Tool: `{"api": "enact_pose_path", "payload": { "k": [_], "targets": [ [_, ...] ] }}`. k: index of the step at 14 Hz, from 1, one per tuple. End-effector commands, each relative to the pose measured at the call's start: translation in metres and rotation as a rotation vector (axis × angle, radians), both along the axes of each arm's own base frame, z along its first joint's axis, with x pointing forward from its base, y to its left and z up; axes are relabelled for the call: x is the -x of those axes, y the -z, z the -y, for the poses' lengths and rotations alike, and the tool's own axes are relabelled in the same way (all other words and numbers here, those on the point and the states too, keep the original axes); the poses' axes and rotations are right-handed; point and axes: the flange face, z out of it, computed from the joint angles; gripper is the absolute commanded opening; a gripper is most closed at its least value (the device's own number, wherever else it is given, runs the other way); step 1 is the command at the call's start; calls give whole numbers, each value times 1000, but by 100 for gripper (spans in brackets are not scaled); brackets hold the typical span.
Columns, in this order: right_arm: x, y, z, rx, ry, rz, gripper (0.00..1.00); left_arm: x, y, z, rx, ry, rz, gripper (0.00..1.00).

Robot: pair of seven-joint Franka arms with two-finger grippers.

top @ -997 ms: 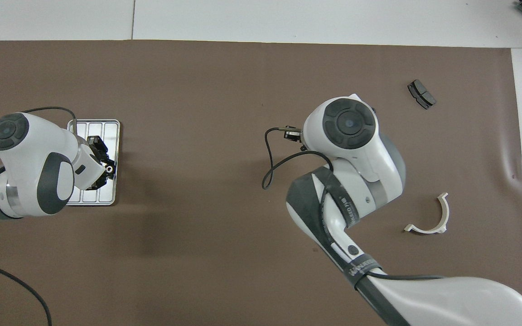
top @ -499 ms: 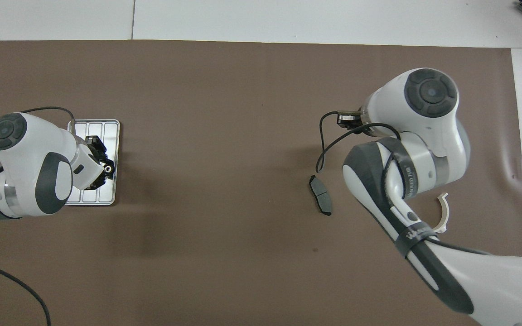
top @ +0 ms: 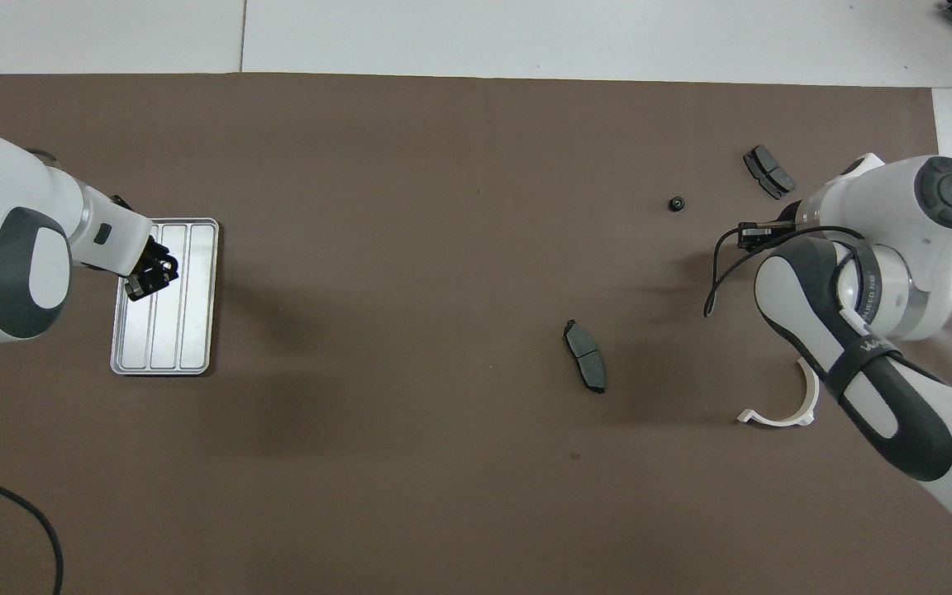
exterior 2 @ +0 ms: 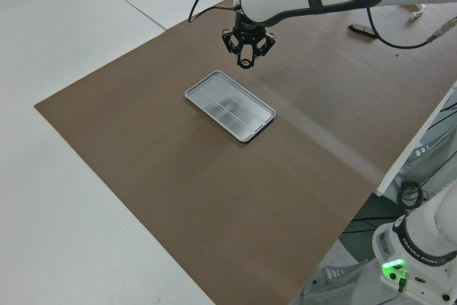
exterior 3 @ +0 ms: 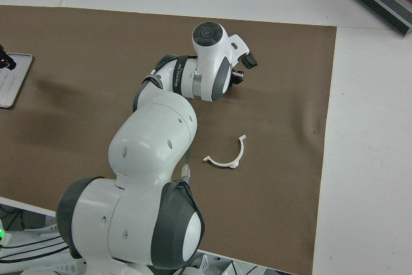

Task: Place bearing gear from tray to pile

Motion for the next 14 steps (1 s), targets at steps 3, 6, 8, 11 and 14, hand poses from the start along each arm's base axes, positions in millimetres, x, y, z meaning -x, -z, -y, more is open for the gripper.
{"api": "enact_pose_path", "payload": {
  "k": [3,6,8,11,14],
  "targets": [
    [-2,-1,-2,-18,-1,19,100,31,-4,126,-39,-420,-10,0],
    [-1,-36,-11,-22,-11,34,100,64,-4,196,-36,-573,-5,0],
    [2,-66,-12,-25,-16,54,100,86,2,240,-24,-664,4,0],
    [9,-107,-30,-32,-38,64,100,107,41,294,14,-745,35,0],
    [13,-134,-45,-45,5,33,100,115,58,309,31,-757,25,24]
  ]
}}
